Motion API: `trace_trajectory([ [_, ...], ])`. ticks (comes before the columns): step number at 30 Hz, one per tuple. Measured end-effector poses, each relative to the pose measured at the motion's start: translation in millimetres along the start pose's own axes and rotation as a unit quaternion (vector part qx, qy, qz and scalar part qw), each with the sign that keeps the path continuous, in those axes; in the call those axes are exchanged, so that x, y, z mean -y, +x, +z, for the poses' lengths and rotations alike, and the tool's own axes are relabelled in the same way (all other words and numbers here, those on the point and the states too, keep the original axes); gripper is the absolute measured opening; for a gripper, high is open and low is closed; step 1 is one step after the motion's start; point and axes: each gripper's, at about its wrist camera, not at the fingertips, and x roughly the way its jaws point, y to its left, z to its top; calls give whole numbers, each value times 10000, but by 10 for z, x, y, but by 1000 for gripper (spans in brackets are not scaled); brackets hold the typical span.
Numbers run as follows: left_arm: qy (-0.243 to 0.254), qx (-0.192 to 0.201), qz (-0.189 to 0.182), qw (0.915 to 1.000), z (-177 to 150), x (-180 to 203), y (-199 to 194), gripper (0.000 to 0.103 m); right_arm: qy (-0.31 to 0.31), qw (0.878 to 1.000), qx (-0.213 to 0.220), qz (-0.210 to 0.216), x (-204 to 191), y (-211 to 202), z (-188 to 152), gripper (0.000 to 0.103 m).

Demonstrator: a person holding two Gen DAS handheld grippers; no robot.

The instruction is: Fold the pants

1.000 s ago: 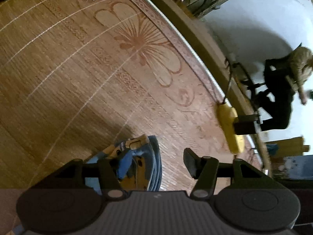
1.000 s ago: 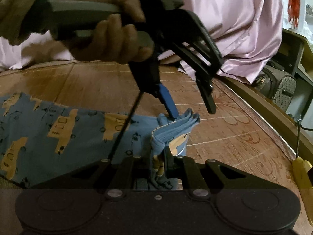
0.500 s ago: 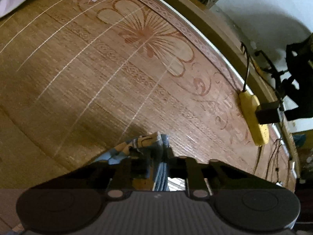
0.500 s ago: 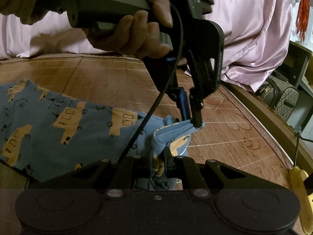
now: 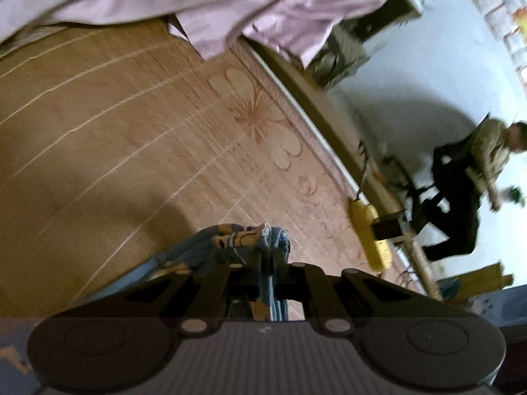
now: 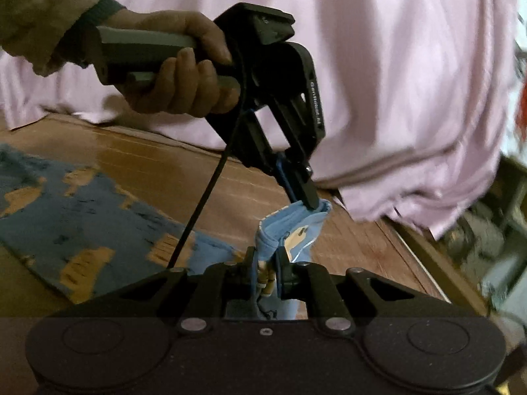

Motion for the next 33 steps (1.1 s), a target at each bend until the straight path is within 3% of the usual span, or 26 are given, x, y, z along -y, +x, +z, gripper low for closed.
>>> trace_trajectory([
  [6,-137,461,-273,9985,-414,-322,-491,6,-286,9975,165,630,-337,-92,159,11],
  [16,-1100,666,-145,9916,-1081,-1128,-773,6,-412,9846,-243,1681,-765,2,159,11],
  [21,-1149,606,23,9915,-1265,-1361,-728,6,-575,9801,-438,1850,-922,114,117,11],
  [29,-875,573,-70,9945,-1361,-1546,-702,7,-643,9775,-521,1940,-1035,178,66,13],
  [33,-902,628,-54,9939,-1420,-1621,-738,19,-630,9764,-505,2001,-1032,168,51,21],
])
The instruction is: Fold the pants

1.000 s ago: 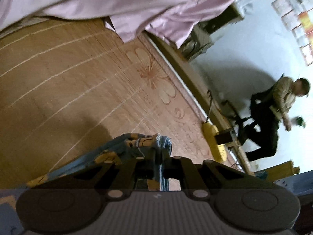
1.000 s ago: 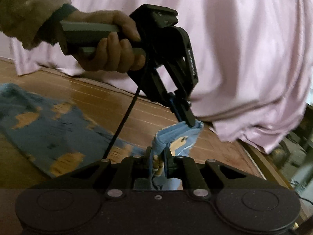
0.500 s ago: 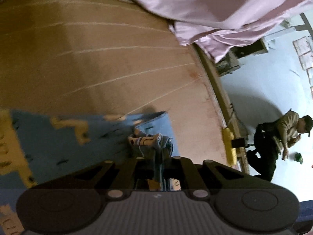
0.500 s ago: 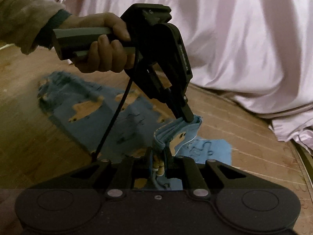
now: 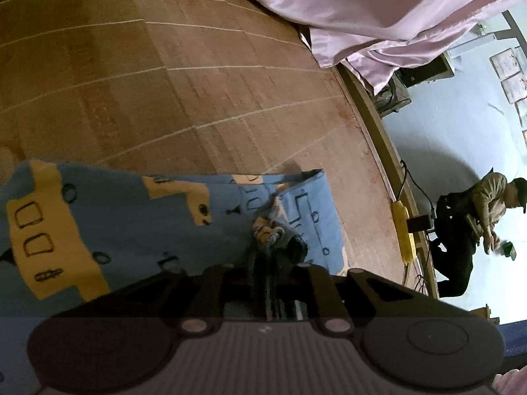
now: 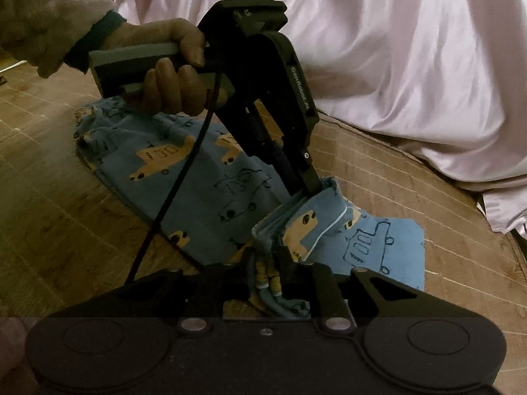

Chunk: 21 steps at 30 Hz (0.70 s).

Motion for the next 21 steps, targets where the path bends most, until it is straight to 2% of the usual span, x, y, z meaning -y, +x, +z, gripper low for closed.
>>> trace_trajectory([
  [1,-22,12,44,10000,-11,-15,-7,33,5,10000,5,23,0,-5,-3,23],
  [3,-42,62,122,9999,-21,-30,-17,46,11,10000,22,21,-9,-8,-8,28],
  [5,-73,106,46,9999,-29,-39,-30,52,7,10000,16,21,-15,-5,-17,38],
  [10,-289,163,-68,9994,-6,-49,-28,68,116,9999,-19,-6,21,-13,-46,48],
  [14,-209,170,104,9996,-11,27,1,68,255,9997,42,-4,50,-20,-45,49],
  [21,51,205,684,9974,-44,212,21,51,228,9997,44,24,23,23,-74,45],
])
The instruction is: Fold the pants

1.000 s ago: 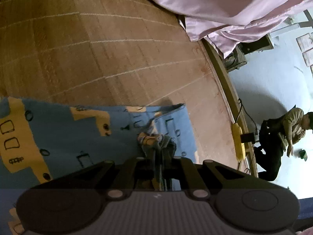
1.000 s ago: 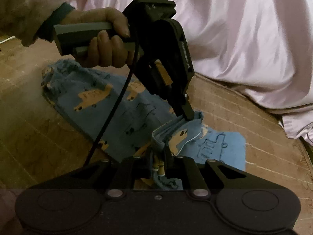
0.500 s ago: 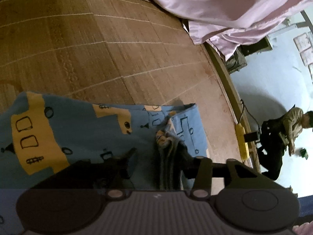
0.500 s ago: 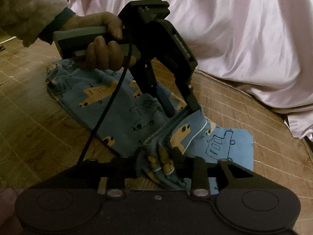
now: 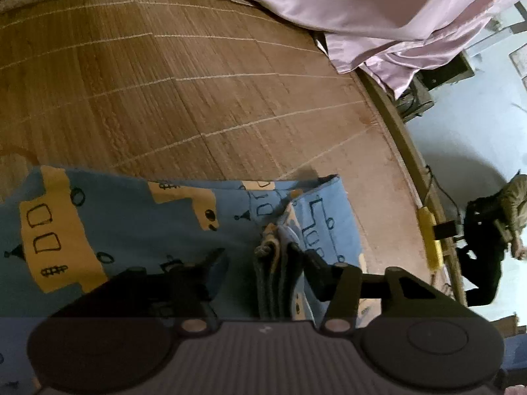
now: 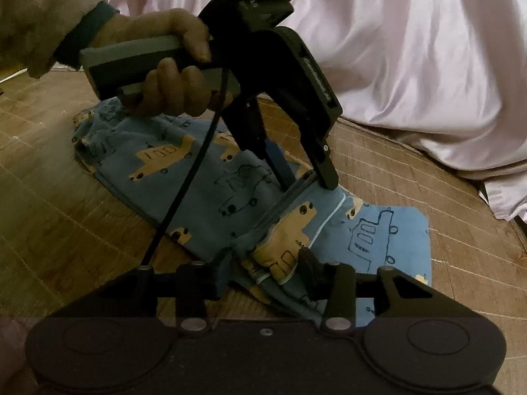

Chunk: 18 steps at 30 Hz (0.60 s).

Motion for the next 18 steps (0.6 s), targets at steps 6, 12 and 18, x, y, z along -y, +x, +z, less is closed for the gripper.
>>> trace_trajectory([
  [6,-76,18,353,9993,-21,71,8,28,-180,9997,120,-66,-49,-23,2,30],
  [12,-121,19,624,9980,-51,159,16,23,-307,9991,260,-158,-83,-75,-26,14],
  [18,-294,16,582,9979,-37,182,-79,18,-213,9981,526,-248,-66,-204,19,12],
])
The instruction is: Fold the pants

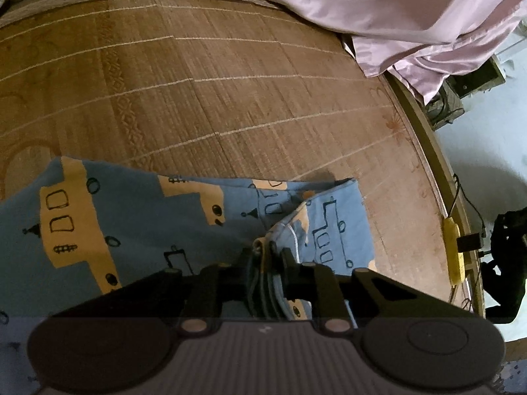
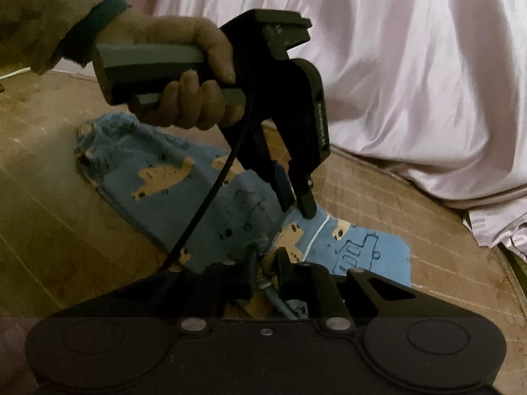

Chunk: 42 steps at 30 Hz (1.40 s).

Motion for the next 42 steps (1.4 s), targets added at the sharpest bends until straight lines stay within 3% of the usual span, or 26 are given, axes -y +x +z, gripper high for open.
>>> trace_trajectory([
  [10,-43,156,74,9998,-111,-73,-304,16,-1,9994,205,263,-136,-103,127,12],
  [29,-198,465,299,9983,-299,-580,-830,15,277,9952,405,851,-627,117,475,12],
  [42,-112,353,662,9971,-393,-847,-840,15,332,9928,-17,1150,-845,391,449,12],
])
